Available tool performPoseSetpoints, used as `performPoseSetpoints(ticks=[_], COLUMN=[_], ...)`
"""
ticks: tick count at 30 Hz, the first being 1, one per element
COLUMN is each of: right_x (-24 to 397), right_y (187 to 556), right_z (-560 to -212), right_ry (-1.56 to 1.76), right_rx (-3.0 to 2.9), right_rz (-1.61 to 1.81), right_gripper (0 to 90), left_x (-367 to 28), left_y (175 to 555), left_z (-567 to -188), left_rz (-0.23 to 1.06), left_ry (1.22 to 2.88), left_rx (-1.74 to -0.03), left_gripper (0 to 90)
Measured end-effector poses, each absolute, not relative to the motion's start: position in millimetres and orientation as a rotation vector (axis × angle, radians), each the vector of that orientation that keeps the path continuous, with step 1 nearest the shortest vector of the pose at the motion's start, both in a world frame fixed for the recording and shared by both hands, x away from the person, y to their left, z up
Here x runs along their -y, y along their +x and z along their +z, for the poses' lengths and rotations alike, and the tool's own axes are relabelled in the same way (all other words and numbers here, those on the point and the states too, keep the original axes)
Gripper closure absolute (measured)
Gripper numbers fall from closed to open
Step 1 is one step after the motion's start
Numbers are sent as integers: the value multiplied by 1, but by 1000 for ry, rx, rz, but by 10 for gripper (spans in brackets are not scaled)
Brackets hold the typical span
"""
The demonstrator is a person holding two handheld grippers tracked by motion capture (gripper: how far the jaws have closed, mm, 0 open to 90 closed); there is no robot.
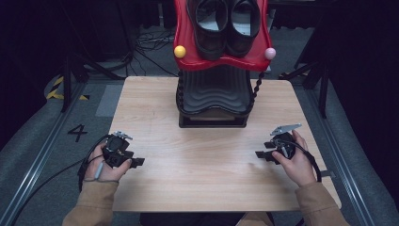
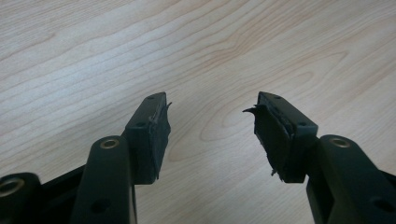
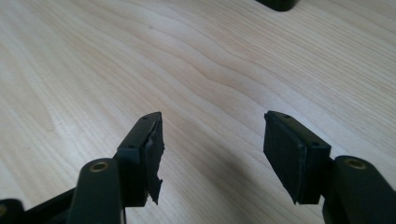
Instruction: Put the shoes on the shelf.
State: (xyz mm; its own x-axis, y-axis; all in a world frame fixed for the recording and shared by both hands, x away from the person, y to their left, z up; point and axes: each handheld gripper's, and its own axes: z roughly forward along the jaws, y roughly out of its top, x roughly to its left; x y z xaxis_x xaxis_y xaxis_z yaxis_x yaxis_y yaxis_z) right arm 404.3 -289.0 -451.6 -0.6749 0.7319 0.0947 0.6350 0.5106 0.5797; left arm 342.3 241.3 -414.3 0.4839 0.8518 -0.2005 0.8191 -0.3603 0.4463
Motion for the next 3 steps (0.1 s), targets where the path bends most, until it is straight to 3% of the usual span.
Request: performPoseSetpoints(ticks=[3], right_x=[290], right_y=[405], right_z=[-453], right_ry=[1189], right_rx=[-2575], right_rz=[886], right_gripper=[381], left_x=[-242], left_y=[343], left_z=[-416], left_rz=[86], left_ry=[2245], left_rx=[-1378], left_gripper=[455])
